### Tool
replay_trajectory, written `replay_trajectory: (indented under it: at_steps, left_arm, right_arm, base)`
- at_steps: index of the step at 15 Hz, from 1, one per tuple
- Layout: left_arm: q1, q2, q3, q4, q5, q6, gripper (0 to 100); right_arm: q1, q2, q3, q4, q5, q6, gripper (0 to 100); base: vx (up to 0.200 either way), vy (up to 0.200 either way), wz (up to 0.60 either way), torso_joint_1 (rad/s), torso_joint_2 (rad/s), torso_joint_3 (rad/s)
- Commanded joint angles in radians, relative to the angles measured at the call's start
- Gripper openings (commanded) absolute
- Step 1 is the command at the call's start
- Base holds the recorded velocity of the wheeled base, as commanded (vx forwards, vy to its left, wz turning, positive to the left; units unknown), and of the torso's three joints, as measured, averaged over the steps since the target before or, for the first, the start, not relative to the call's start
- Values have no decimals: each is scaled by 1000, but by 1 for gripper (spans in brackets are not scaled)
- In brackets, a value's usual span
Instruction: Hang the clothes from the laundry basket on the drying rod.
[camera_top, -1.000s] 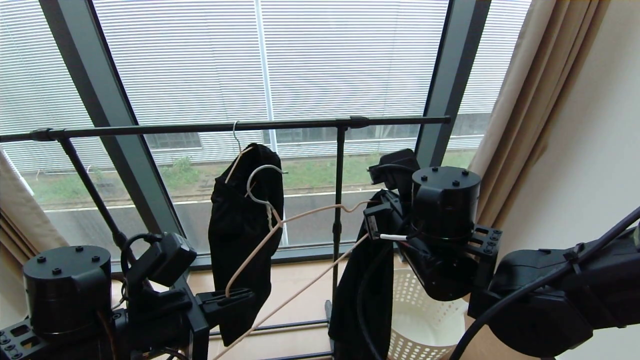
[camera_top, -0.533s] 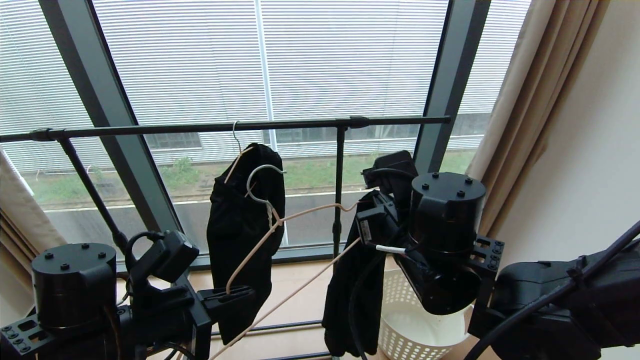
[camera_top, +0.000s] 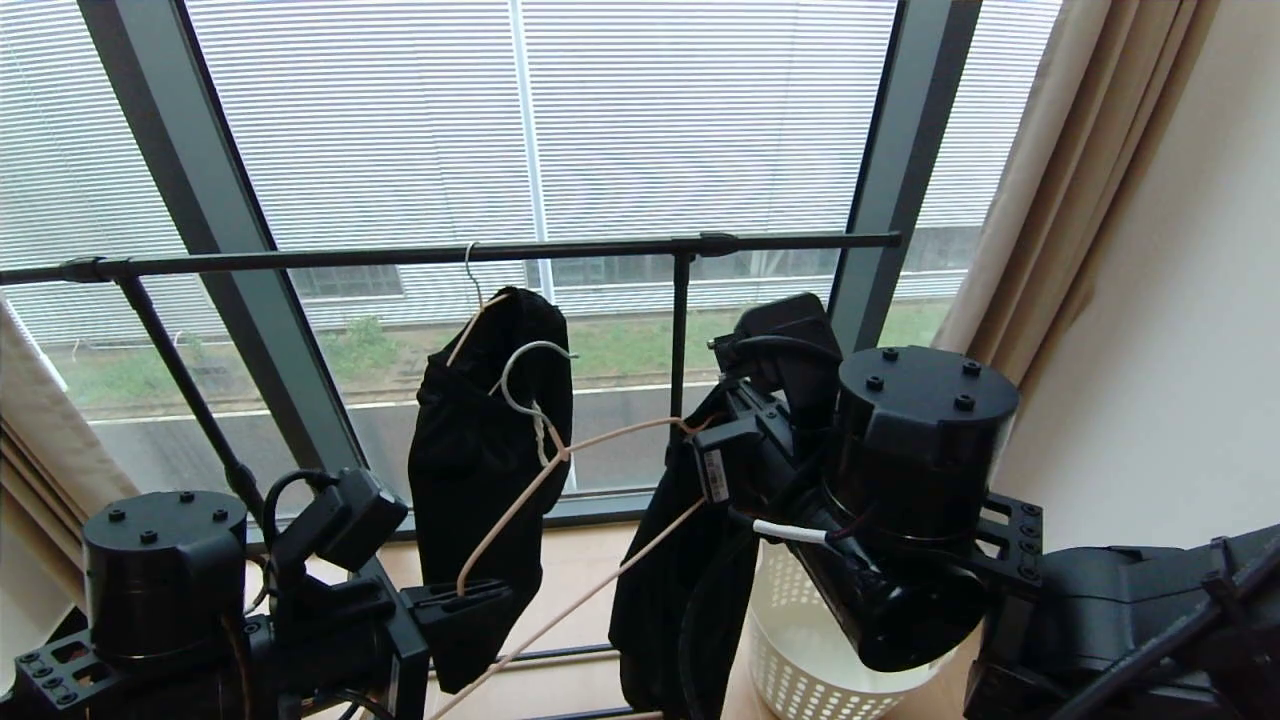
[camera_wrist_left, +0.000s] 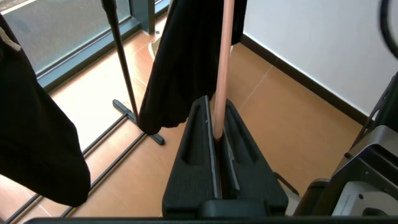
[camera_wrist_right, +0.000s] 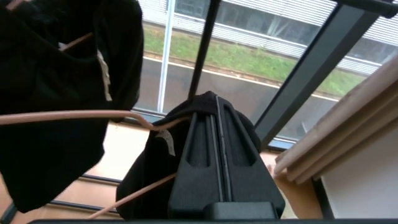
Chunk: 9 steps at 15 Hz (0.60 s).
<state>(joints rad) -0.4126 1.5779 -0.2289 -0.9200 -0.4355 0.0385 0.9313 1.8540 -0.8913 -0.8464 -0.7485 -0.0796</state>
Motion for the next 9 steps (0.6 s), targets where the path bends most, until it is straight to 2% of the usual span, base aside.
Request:
replay_trajectory:
  at_steps: [1,5,9]
  left_arm:
    - [-2,4,0,0,0,0,0]
    - [-11,4,3,0,-2,0,0]
    - [-37,-4,22,-2,-2,4,0]
  right_arm:
    - [26,-16,0,-2,1,3,0]
    - [75,-10,-2,-2,3,12,0]
    - [78,8,-8,-3,1,29,0]
  base:
    - [0,0,0,0,0,0]
    - [0,0,0,0,0,0]
    - [0,0,0,0,0,0]
